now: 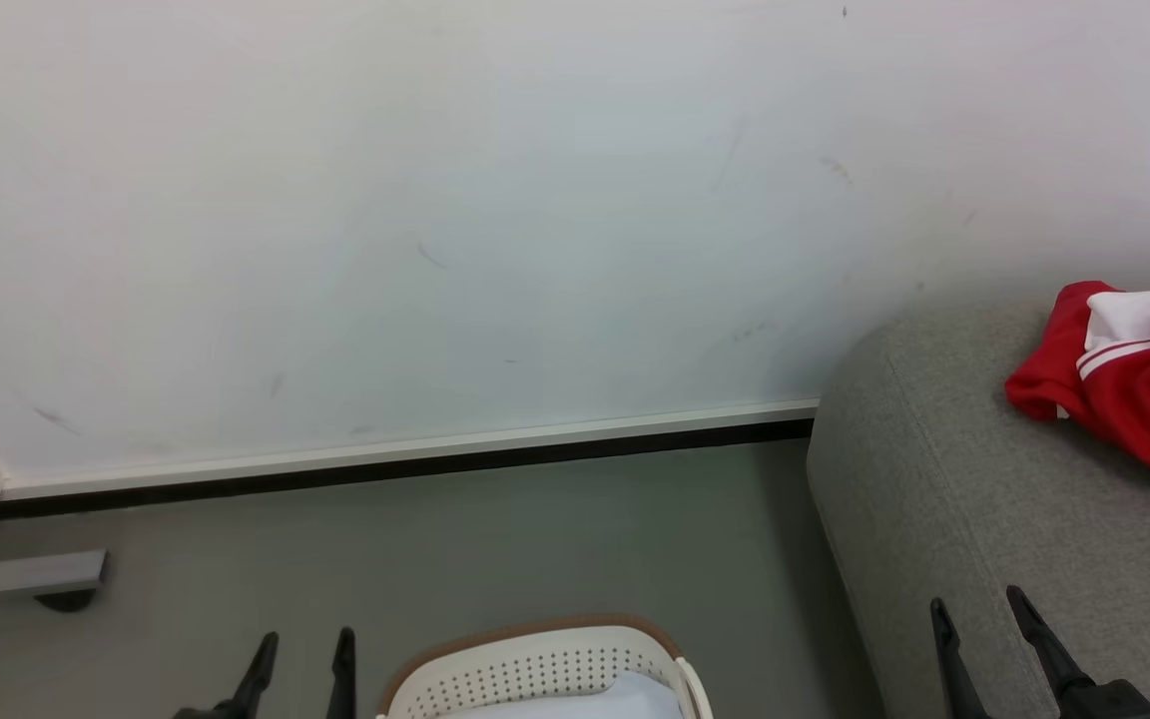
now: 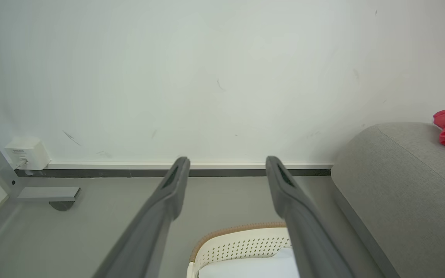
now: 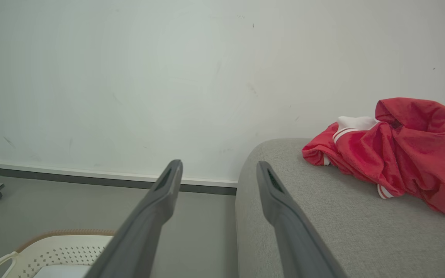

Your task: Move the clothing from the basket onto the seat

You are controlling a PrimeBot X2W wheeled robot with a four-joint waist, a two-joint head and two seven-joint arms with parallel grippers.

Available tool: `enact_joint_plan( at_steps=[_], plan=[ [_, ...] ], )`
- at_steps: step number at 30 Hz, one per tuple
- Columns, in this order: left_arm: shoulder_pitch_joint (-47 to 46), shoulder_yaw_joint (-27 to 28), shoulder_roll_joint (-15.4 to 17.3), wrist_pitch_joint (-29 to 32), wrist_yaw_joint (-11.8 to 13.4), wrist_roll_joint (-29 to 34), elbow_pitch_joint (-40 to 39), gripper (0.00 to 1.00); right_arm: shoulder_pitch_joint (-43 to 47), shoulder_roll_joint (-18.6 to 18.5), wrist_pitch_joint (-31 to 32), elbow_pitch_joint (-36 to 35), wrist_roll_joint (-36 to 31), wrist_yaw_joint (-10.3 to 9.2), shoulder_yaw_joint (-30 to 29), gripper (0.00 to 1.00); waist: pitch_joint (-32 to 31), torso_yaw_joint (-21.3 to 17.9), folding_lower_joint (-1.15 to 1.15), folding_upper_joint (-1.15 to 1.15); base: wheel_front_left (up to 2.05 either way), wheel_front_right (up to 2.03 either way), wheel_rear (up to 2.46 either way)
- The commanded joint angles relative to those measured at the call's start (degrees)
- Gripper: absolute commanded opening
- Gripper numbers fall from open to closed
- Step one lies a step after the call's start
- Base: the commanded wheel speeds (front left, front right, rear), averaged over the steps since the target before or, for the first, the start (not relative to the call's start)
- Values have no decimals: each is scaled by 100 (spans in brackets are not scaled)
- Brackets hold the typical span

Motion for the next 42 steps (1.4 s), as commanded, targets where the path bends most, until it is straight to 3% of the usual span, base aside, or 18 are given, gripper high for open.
enact_joint_plan(
  at_steps=[1, 12, 13, 17, 42],
  plan=[
    [-14, 16, 13, -2, 19, 57, 12, 100, -8, -9, -14, 16, 48, -16, 4, 100, 0, 19, 0, 0, 0, 0, 0],
    [-38, -7, 11, -2, 12, -45, -22, 100, -32, -8, -14, 33, 48, -15, 10, 100, -5, 83, 0, 0, 0, 0, 0],
    [-3, -7, -5, 0, 25, -28, -26, 0, 0, 0, 0, 13, 11, 0, 13, 0, -5, 85, 0, 0, 0, 0, 0],
    [25, 15, -29, 49, 17, -116, 142, 0, 60, 22, 53, 170, 101, 1, -7, 0, -4, 92, 0, 0, 0, 0, 0],
    [-261, 251, -15, 708, -87, -2744, -61, 0, -190, 6, 707, 33, 2866, -2, -245, 0, 53, 170, 0, 0, 0, 0, 0]
  ],
)
